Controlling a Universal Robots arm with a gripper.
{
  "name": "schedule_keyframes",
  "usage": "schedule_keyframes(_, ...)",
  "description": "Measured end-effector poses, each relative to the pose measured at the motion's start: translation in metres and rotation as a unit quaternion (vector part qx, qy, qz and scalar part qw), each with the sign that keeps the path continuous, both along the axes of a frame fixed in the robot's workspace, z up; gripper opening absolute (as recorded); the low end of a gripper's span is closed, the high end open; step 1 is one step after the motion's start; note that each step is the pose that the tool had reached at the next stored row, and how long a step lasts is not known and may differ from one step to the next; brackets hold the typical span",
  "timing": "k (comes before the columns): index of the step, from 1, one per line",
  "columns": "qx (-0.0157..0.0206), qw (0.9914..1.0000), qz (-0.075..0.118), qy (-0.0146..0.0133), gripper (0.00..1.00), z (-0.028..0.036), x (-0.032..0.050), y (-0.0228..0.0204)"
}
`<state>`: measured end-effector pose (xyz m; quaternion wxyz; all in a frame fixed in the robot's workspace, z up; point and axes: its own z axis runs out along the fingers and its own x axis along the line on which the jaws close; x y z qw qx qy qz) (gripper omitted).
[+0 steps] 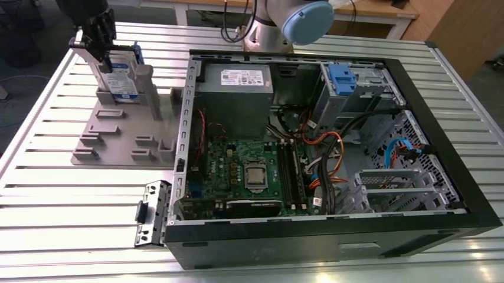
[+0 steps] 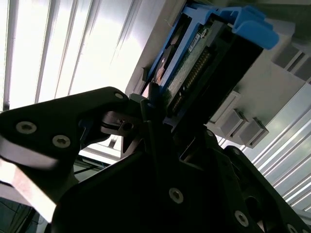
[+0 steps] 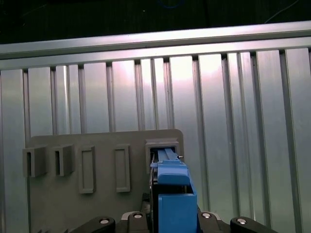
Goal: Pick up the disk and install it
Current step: 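Pick up the disk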
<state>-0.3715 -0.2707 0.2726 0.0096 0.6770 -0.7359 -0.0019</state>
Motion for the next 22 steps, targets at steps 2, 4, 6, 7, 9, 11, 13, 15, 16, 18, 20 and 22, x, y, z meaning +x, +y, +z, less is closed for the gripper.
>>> schedule_keyframes(2, 0.0000, 1.00000, 0.000, 0.0000, 0.36, 0.0000, 0.0000, 0.0000)
schedule_keyframes(4, 0.0001, 1.00000, 0.000, 0.0000, 0.36, 0.0000, 0.0000, 0.0000)
schedule_keyframes(6, 0.0002, 1.00000, 0.000, 0.0000, 0.36, 0.0004, -0.0001, 0.0000)
schedule_keyframes(7, 0.0004, 1.00000, 0.000, -0.0002, 0.36, 0.0011, 0.0000, 0.0000)
schedule_keyframes(9, 0.0004, 1.00000, 0.000, 0.0000, 0.36, 0.0036, 0.0000, 0.0000)
schedule_keyframes(11, 0.0004, 1.00000, 0.000, 0.0000, 0.36, 0.0054, 0.0000, 0.0000)
schedule_keyframes(13, 0.0004, 1.00000, 0.000, 0.0000, 0.36, 0.0073, 0.0000, 0.0000)
schedule_keyframes(15, 0.0004, 1.00000, 0.000, 0.0000, 0.36, 0.0089, 0.0000, 0.0000)
schedule_keyframes(16, 0.0004, 1.00000, 0.000, 0.0000, 0.36, 0.0097, 0.0000, 0.0000)
schedule_keyframes(18, 0.0004, 1.00000, 0.000, 0.0000, 0.36, 0.0110, 0.0000, 0.0000)
schedule_keyframes(20, 0.0004, 1.00000, 0.000, 0.0000, 0.36, 0.0123, 0.0000, 0.0000)
schedule_keyframes(22, 0.0004, 1.00000, 0.000, 0.0000, 0.36, 0.0135, 0.0000, 0.0000)
